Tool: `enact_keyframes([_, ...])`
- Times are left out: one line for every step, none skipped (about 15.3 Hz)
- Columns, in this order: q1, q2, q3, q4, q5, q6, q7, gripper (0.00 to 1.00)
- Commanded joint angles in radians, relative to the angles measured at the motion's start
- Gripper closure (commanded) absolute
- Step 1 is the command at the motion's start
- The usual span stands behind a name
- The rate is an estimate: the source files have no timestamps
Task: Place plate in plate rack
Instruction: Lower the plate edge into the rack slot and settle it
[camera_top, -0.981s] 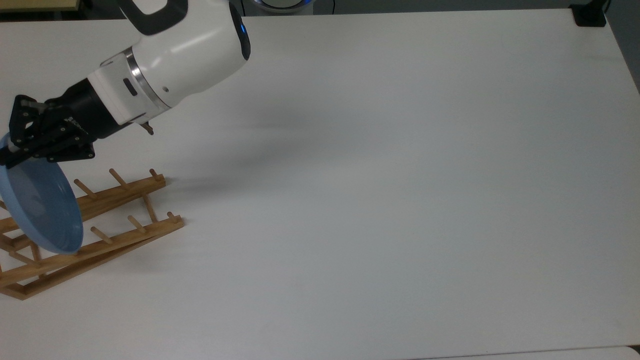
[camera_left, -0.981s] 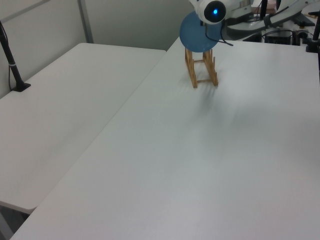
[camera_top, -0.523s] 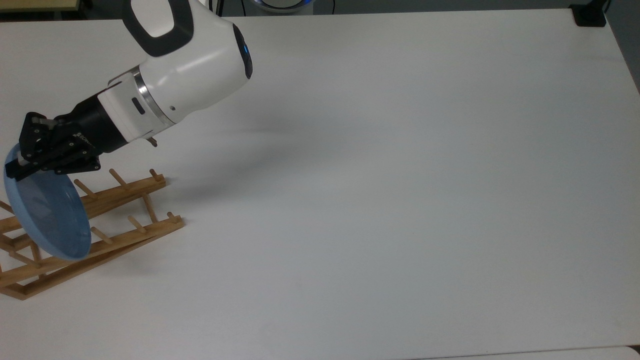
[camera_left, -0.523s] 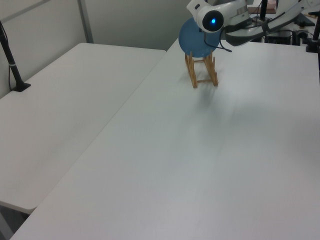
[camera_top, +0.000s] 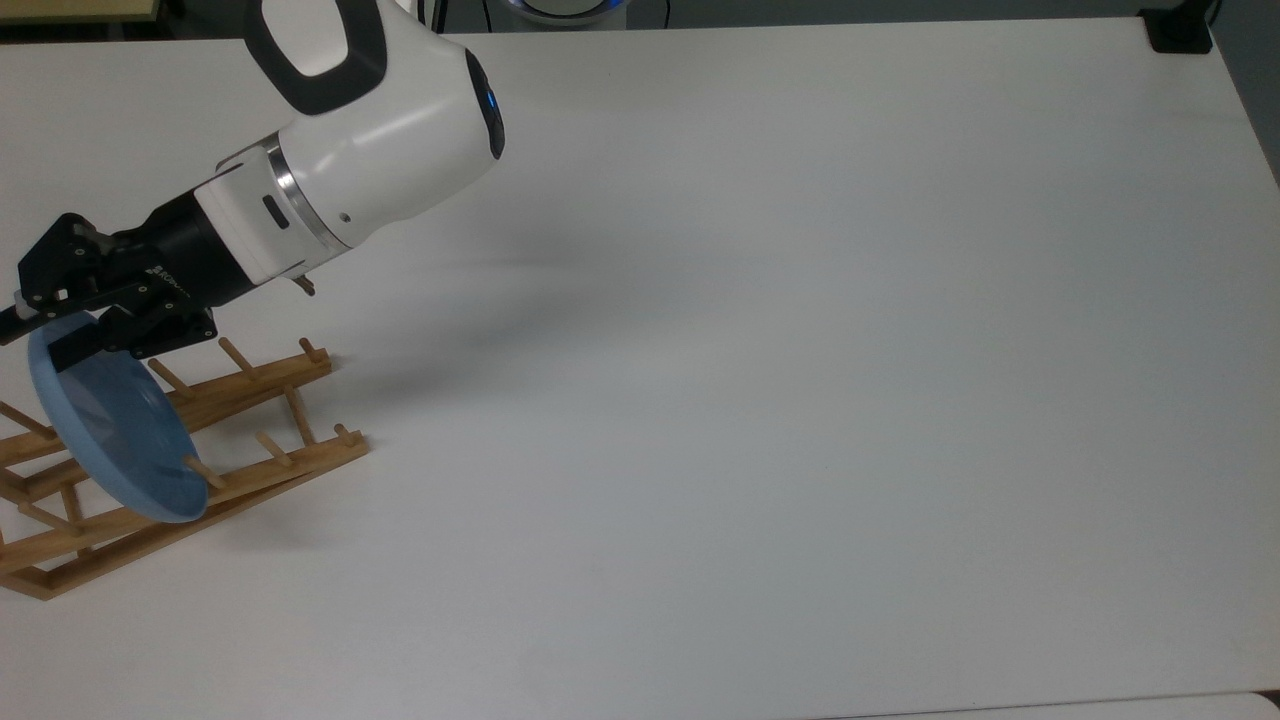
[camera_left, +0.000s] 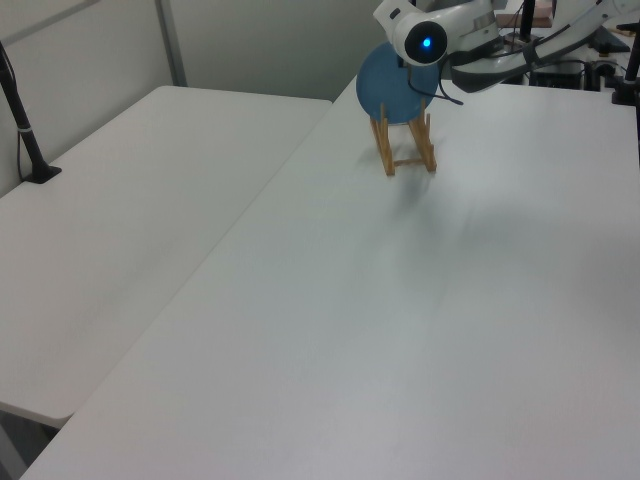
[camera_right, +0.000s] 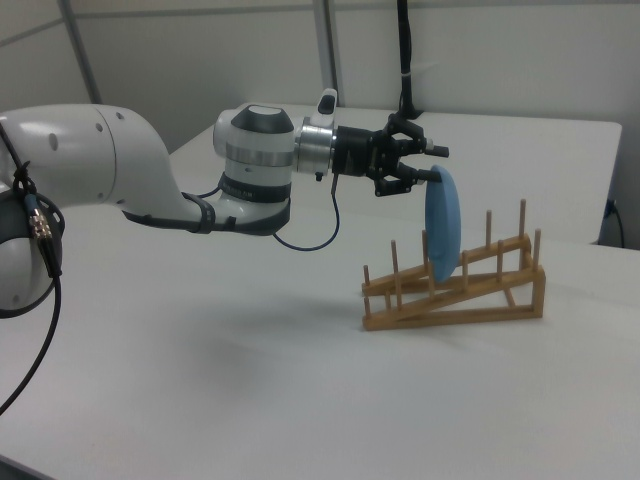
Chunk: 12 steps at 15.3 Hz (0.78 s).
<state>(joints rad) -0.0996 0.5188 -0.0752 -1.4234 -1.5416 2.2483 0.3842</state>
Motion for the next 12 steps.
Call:
enact_keyframes([0.003, 0.004, 0.000, 0.015, -0.018, -0.009, 0.042, 0.32])
enact_keyframes([0.003, 0.003, 0.000, 0.017, -0.018, -0.009, 0.050, 0.25])
enact_keyframes([0.003, 0.000, 0.002, 0.017, -0.017, -0.009, 0.053, 0.21])
enact_keyframes([0.001, -0.003, 0.002, 0.017, -0.015, -0.007, 0.054, 0.17])
enact_keyframes([0.001, -0.003, 0.002, 0.017, -0.015, -0.007, 0.056, 0.09])
enact_keyframes([0.000, -0.003, 0.002, 0.017, -0.015, -0.007, 0.058, 0.04])
enact_keyframes([-0.002, -0.005, 0.002, 0.017, -0.014, -0.007, 0.058, 0.00])
enact_keyframes([-0.003, -0.005, 0.002, 0.017, -0.014, -0.006, 0.065, 0.00])
enact_keyframes([-0.003, -0.005, 0.002, 0.018, -0.015, 0.002, 0.080, 0.00])
enact_keyframes([-0.005, -0.005, 0.003, 0.018, -0.015, 0.016, 0.108, 0.00])
enact_keyframes([-0.003, -0.006, 0.003, 0.018, -0.014, 0.017, 0.137, 0.00])
enact_keyframes([-0.003, -0.006, 0.003, 0.018, -0.015, 0.017, 0.160, 0.00])
